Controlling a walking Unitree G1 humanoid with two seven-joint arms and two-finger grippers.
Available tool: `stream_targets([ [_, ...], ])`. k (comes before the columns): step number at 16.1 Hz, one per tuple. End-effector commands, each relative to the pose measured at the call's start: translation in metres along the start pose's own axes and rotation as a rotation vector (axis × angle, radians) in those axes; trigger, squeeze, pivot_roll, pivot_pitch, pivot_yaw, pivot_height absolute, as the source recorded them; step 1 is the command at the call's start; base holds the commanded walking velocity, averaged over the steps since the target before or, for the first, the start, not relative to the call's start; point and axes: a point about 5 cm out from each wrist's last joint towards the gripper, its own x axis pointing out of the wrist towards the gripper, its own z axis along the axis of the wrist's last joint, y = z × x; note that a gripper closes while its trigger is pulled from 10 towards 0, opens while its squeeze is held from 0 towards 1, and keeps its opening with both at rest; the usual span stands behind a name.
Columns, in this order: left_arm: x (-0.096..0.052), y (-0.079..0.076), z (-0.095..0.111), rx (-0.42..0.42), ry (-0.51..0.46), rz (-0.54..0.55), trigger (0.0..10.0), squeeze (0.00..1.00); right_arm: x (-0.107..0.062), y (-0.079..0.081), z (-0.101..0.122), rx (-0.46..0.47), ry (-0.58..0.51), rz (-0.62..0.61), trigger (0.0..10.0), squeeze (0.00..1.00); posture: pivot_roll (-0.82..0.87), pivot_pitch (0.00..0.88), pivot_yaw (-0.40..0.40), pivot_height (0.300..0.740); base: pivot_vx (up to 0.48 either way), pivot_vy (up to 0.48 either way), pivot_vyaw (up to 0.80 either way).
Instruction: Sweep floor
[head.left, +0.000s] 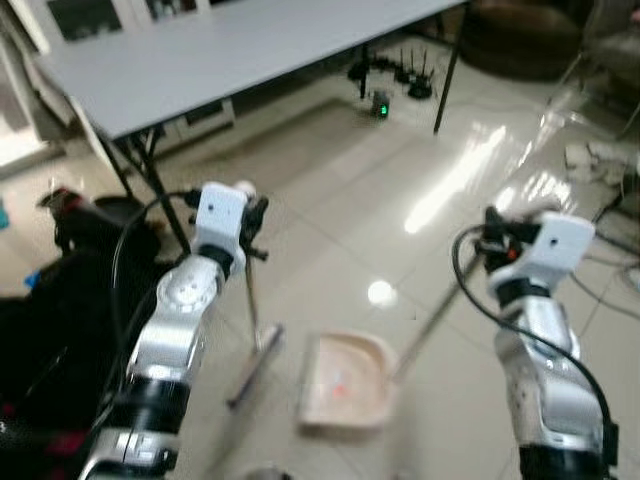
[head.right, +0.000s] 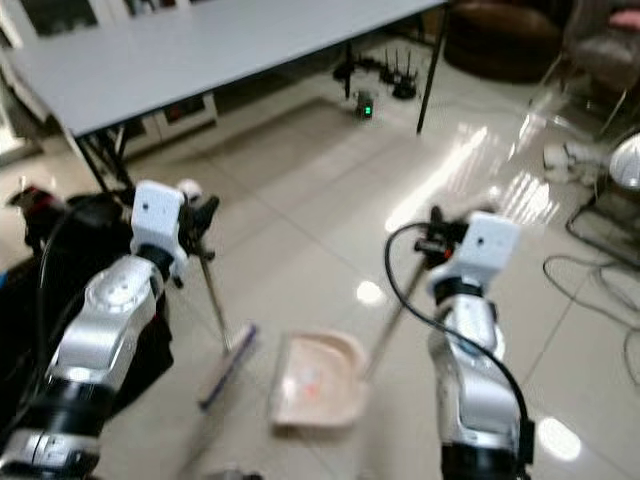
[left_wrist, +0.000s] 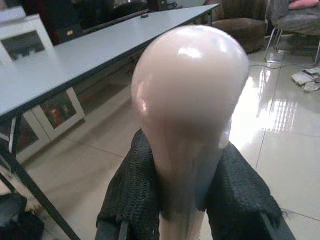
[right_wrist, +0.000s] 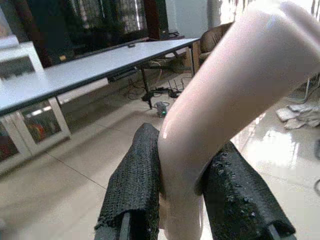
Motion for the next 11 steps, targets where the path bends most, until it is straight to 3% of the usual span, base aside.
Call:
stream_targets([
  [1, 0.007, 0.003, 0.006, 0.038, -0.02, 0.001, 10.0, 0.0, 0.007, 0.003, 0.009, 0.002, -0.053, 0.017, 10.0, 0.0, -0.1, 0.124, 0.019, 0.74, 0.0, 0.0, 0.0],
  [6, 0.03, 0.009, 0.01, 0.063, -0.003, 0.013, 10.0, 0.0, 0.03, -0.001, 0.005, -0.06, -0.062, 0.057, 10.0, 0.0, -0.03, 0.254, 0.056, 0.74, 0.0, 0.0, 0.0],
  [11, 0.04, 0.011, 0.022, 0.074, -0.08, 0.049, 10.0, 0.0, 0.044, -0.012, 0.002, -0.098, -0.083, 0.003, 10.0, 0.0, 0.01, 0.323, 0.097, 0.74, 0.0, 0.0, 0.0],
])
